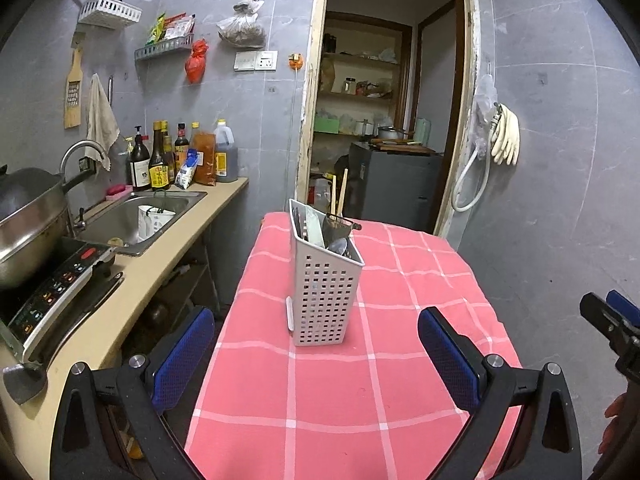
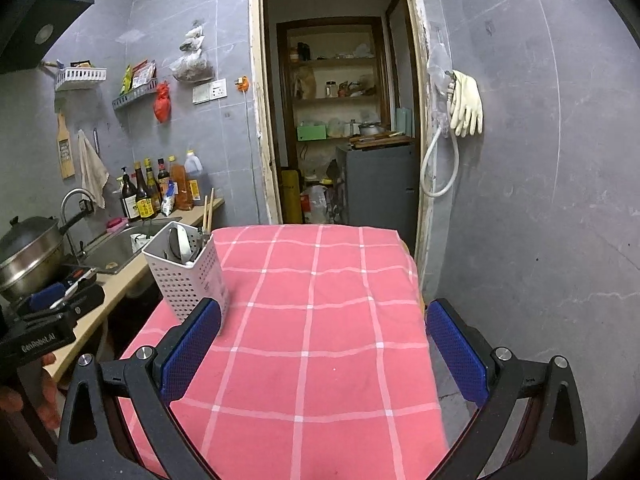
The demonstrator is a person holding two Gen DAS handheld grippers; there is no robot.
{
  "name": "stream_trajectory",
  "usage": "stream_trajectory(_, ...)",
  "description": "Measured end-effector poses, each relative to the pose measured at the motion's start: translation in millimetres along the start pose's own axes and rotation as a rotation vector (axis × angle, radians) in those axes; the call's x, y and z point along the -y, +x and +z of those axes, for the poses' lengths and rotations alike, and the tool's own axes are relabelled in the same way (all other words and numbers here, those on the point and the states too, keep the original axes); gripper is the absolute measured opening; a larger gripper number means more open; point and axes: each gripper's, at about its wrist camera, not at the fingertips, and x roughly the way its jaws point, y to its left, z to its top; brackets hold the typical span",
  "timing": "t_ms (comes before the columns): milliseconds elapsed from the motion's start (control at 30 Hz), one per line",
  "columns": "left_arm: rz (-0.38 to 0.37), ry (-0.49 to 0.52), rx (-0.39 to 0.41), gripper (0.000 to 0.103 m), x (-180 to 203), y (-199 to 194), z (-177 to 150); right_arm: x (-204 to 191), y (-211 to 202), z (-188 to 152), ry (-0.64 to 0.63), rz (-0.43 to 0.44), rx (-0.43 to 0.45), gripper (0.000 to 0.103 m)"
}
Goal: Organize utensils
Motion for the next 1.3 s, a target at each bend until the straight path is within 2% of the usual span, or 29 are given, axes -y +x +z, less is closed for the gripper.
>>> stream_trajectory(333,0.009,0.001,0.017,0.103,-2.2,-0.8,-1.4,-4.5,4.4,-2.2,-0.017,0.006,0.036,0.101)
stream_trajectory(700,0.026,-0.006,0.026,0.103,-1.1,3.0,-4.9,-1.9,12.6,-3.9,-0.001,-0.004,0.027,0.101)
stream_trajectory(1300,0.027,-0.009,0.031,0.103,0.6,-0.6,-4.7,-7.8,19.0,-1.5,-0.011,0.027,0.021,0.101)
